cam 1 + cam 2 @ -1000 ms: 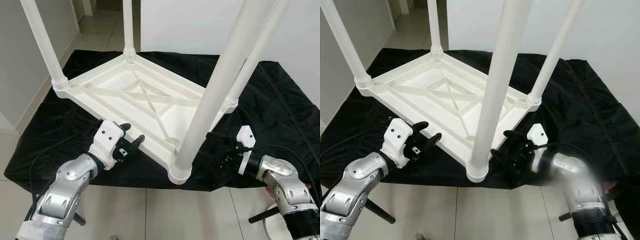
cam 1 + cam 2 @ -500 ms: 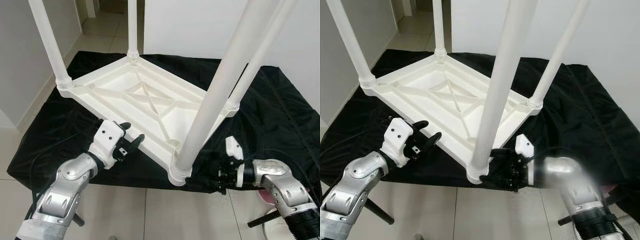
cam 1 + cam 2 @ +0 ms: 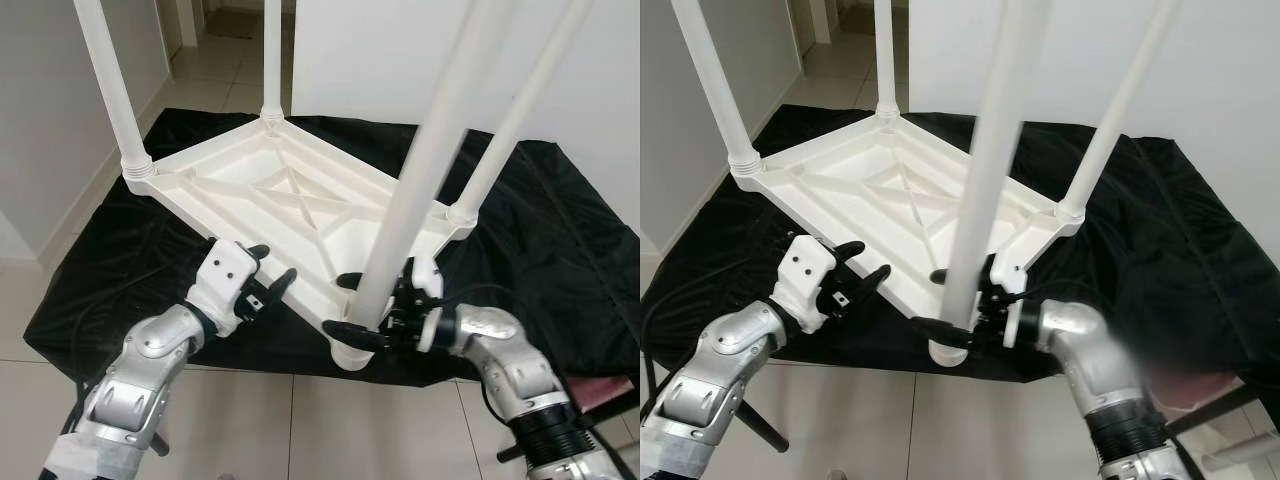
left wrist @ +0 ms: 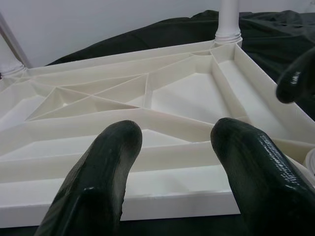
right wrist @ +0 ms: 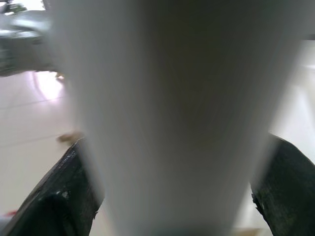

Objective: Building children table

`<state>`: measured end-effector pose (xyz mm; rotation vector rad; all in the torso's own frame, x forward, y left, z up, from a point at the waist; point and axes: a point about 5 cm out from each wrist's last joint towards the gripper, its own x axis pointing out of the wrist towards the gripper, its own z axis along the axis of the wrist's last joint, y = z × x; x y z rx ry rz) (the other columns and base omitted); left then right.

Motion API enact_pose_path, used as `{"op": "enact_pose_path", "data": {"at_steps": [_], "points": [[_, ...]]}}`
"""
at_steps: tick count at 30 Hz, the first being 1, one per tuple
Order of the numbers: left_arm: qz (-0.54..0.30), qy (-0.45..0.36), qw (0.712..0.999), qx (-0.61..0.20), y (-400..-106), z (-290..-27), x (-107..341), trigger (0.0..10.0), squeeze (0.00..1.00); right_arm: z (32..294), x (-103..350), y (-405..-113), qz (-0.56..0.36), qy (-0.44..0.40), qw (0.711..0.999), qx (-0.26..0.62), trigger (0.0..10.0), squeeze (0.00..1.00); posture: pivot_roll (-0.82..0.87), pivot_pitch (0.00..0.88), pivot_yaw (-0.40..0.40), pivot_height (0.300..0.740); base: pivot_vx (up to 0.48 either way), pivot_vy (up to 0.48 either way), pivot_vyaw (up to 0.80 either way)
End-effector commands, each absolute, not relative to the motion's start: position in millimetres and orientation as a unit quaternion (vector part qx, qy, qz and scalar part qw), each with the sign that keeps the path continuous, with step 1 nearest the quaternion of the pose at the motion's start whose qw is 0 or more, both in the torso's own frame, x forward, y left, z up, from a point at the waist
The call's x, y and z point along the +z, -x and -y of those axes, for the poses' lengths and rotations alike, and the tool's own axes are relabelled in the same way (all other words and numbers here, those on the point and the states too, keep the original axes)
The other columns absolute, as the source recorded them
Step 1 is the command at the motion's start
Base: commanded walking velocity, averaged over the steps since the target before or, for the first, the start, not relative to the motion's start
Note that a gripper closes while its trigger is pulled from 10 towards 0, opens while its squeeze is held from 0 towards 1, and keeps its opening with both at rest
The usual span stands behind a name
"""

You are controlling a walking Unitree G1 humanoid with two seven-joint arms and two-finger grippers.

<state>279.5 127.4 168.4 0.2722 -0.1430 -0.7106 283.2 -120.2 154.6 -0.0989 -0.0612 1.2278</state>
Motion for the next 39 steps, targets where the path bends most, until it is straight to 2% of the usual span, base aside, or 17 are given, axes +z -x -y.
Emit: {"op": "enact_pose_path", "data": {"at_steps": [1,5,15,16,18,23,24,30,34,39], "points": [[0.067,-0.137,0.919,-0.364,-277,-123,166,10.0,0.00,118,155,-288,0.033,0.053,0.827,0.559,10.0,0.00,0.05,0.040,-0.046,0.740,0.000,0.000,0.00],[0.067,-0.133,0.919,-0.365,-277,-121,165,10.0,0.00,119,153,-291,0.035,0.045,0.842,0.537,10.0,0.00,0.05,0.043,-0.041,0.740,0.000,0.000,0.00],[0.068,-0.130,0.918,-0.369,-278,-119,165,10.0,0.00,148,148,-292,0.021,0.069,0.864,0.499,10.0,0.00,0.03,0.049,-0.036,0.740,0.000,0.000,0.00],[0.067,-0.128,0.917,-0.371,-278,-117,164,10.0,0.00,166,148,-296,0.017,0.082,0.880,0.468,10.0,0.00,0.03,0.050,-0.034,0.740,0.000,0.000,0.00],[0.067,-0.125,0.916,-0.374,-278,-115,164,10.0,0.00,180,148,-299,0.012,0.088,0.893,0.442,10.0,0.00,0.02,0.053,-0.031,0.740,0.000,0.000,0.00],[0.067,-0.124,0.916,-0.377,-278,-114,164,10.0,0.00,187,147,-300,0.008,0.095,0.900,0.426,10.0,0.00,0.02,0.055,-0.026,0.740,0.000,0.000,0.00],[0.067,-0.121,0.914,-0.381,-278,-111,163,10.0,0.00,195,145,-303,0.008,0.097,0.911,0.400,10.0,0.00,0.01,0.059,-0.019,0.740,0.000,0.000,0.00],[0.067,-0.120,0.912,-0.387,-277,-108,163,10.0,0.00,203,146,-310,0.021,0.086,0.931,0.355,10.0,0.00,0.01,0.061,-0.015,0.740,0.000,0.000,0.00],[0.067,-0.118,0.911,-0.390,-277,-106,164,10.0,0.00,216,148,-319,0.032,0.087,0.953,0.290,10.0,0.00,0.01,0.063,-0.010,0.740,0.000,0.000,0.00],[0.066,-0.118,0.908,-0.398,-276,-104,163,10.0,0.00,216,147,-321,0.038,0.087,0.958,0.271,10.0,0.00,0.01,0.059,-0.006,0.740,0.000,0.000,0.00]]}}
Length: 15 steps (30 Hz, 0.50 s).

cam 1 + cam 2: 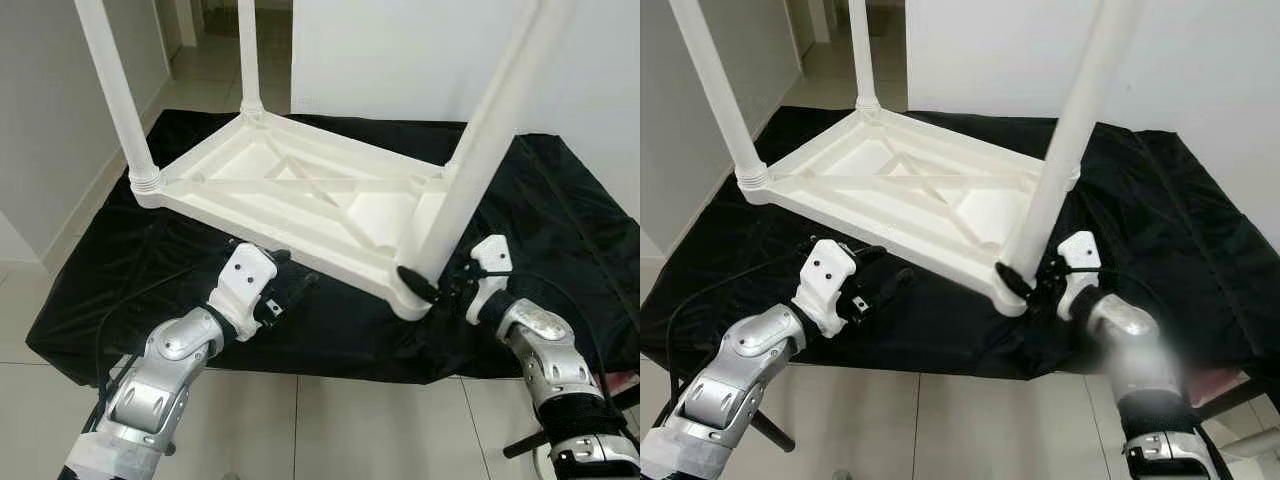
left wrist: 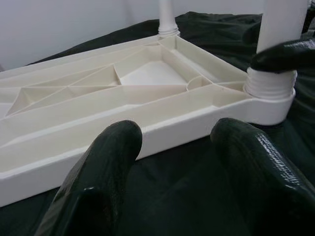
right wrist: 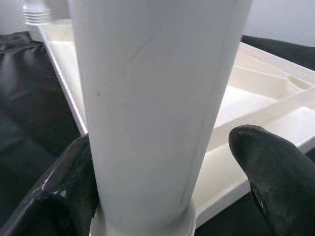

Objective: Building children table

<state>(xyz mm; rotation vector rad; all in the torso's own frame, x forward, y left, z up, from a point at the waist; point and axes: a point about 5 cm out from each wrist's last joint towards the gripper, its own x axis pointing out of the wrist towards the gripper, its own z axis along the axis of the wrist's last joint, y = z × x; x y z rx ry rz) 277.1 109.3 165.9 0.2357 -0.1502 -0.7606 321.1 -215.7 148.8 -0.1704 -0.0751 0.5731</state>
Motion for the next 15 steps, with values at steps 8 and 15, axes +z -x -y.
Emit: {"op": "enact_pose_path", "data": {"at_steps": [8,15], "points": [[0.069,-0.103,0.899,-0.421,-271,-86,161,10.0,0.00,220,145,-325,0.047,0.085,0.966,0.238,10.0,0.00,0.00,0.054,-0.004,0.740,0.000,0.000,0.00],[0.066,-0.090,0.893,-0.436,-266,-76,160,10.0,0.00,237,146,-332,0.048,0.072,0.981,0.175,10.0,0.00,0.00,0.051,-0.001,0.740,0.000,0.000,0.00]]}}
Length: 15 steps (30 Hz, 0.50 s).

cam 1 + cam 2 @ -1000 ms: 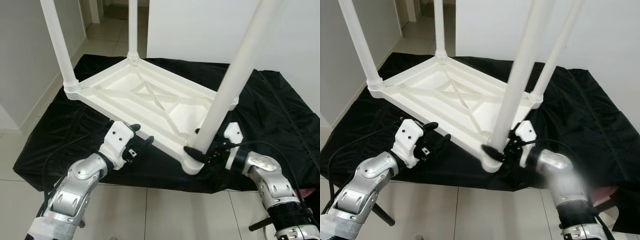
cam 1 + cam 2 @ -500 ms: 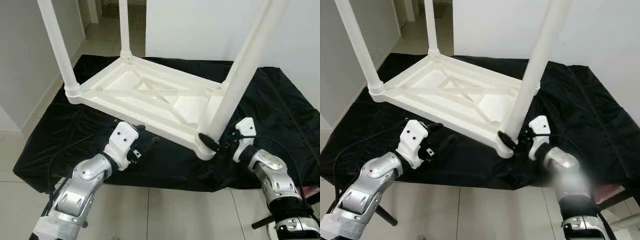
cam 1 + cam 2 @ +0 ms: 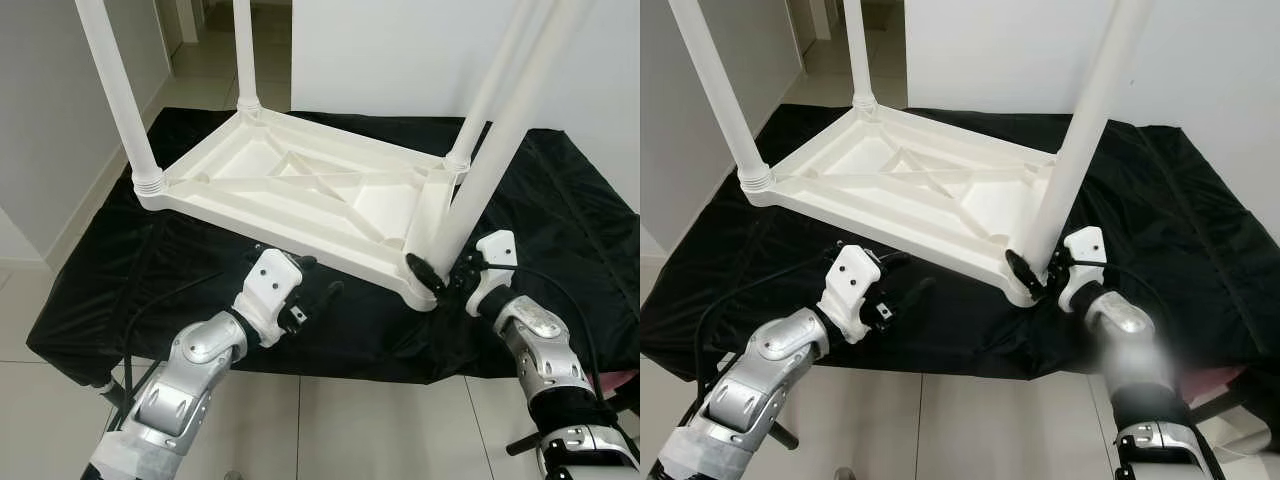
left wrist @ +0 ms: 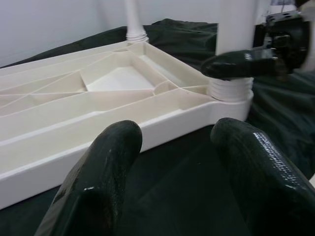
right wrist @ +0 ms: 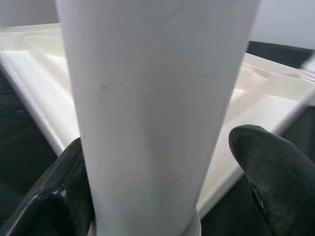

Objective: Building children table

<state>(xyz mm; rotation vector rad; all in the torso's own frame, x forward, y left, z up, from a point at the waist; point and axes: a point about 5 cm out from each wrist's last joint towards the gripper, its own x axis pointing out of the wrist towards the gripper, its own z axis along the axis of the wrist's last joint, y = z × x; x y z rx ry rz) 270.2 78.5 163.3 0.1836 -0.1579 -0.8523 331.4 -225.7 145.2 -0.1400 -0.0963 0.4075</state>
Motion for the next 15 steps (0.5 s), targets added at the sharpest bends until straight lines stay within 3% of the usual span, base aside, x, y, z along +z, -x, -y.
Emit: {"op": "enact_pose_path", "data": {"at_steps": [1,7,10,15], "points": [[0.066,-0.088,0.893,-0.437,-266,-75,161,10.0,0.00,238,147,-332,0.048,0.075,0.981,0.171,10.0,0.00,0.00,0.051,0.000,0.740,0.000,0.000,0.00],[0.066,-0.082,0.895,-0.434,-268,-73,162,10.0,0.00,231,144,-330,0.049,0.088,0.976,0.190,10.0,0.00,0.00,0.046,0.000,0.740,0.000,0.000,0.00],[0.064,-0.052,0.898,-0.433,-267,-68,166,10.0,0.00,215,145,-326,0.059,0.079,0.962,0.253,10.0,0.00,0.00,0.045,0.006,0.740,0.000,0.000,0.00],[0.052,-0.033,0.895,-0.442,-264,-57,167,10.0,0.00,208,150,-331,0.062,0.095,0.953,0.281,10.0,0.00,0.00,0.041,0.008,0.740,0.000,0.000,0.00]]}}
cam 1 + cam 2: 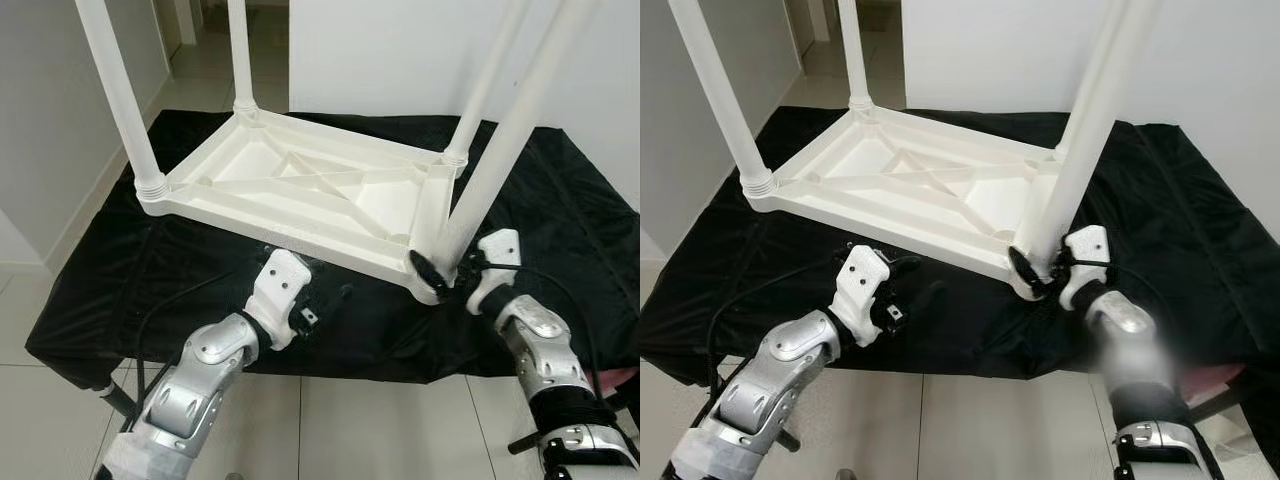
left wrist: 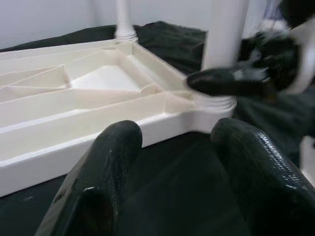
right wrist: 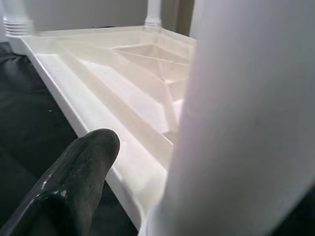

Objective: Building children table

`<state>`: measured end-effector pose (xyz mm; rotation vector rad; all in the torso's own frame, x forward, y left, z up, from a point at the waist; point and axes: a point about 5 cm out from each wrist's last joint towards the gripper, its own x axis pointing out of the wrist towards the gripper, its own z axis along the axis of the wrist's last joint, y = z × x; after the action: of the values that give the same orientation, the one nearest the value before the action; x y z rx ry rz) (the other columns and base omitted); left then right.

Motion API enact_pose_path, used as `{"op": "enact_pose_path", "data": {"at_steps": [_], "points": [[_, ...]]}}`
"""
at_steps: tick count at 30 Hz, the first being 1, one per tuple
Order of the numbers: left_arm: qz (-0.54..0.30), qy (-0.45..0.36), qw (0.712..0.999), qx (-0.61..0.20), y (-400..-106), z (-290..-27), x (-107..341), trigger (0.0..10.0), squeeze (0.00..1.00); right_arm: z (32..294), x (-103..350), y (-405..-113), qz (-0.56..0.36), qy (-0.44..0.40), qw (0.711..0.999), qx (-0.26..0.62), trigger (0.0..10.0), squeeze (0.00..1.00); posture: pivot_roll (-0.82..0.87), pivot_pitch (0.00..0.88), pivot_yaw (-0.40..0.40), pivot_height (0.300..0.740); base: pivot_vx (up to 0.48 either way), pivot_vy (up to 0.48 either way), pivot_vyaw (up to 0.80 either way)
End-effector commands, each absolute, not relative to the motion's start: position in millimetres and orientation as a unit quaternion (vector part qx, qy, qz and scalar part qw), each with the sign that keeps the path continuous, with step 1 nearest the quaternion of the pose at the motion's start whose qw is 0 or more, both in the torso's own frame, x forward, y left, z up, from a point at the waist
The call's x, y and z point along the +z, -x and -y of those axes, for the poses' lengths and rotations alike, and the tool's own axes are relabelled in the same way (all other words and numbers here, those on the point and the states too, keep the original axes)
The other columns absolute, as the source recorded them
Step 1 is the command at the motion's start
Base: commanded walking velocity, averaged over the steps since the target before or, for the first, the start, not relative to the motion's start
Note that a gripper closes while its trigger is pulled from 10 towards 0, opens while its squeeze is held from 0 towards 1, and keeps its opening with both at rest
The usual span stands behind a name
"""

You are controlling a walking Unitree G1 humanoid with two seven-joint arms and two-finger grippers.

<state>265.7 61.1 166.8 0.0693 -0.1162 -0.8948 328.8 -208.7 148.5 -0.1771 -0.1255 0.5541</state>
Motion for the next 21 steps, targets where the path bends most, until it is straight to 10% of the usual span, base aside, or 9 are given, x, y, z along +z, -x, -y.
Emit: {"op": "enact_pose_path", "data": {"at_steps": [1,9,11,12,14,21], "points": [[0.052,-0.033,0.895,-0.442,-264,-57,167,10.0,0.00,208,150,-331,0.062,0.095,0.953,0.281,10.0,0.00,0.00,0.041,0.008,0.740,0.000,0.000,0.00],[0.066,-0.026,0.886,-0.458,-256,-42,168,10.0,0.00,215,158,-339,0.066,0.099,0.956,0.269,10.0,0.00,0.00,0.038,0.000,0.740,0.000,0.000,0.00],[0.069,-0.045,0.878,-0.472,-251,-37,165,10.0,0.00,218,155,-341,0.058,0.095,0.959,0.261,4.7,0.00,0.01,0.039,-0.007,0.740,0.000,0.000,0.00],[0.069,-0.045,0.878,-0.472,-251,-37,165,10.0,0.00,218,155,-341,0.058,0.095,0.959,0.261,4.7,0.00,0.01,0.039,-0.007,0.740,0.000,0.000,0.00],[0.069,-0.056,0.872,-0.482,-250,-35,165,10.0,0.00,220,150,-340,0.043,0.078,0.962,0.258,0.0,0.00,0.01,0.045,-0.012,0.740,0.000,0.000,0.00],[0.072,-0.085,0.875,-0.472,-258,-38,167,10.0,0.00,219,147,-339,0.039,0.073,0.963,0.257,0.0,0.00,0.01,0.055,-0.014,0.740,0.000,0.000,0.00]]}}
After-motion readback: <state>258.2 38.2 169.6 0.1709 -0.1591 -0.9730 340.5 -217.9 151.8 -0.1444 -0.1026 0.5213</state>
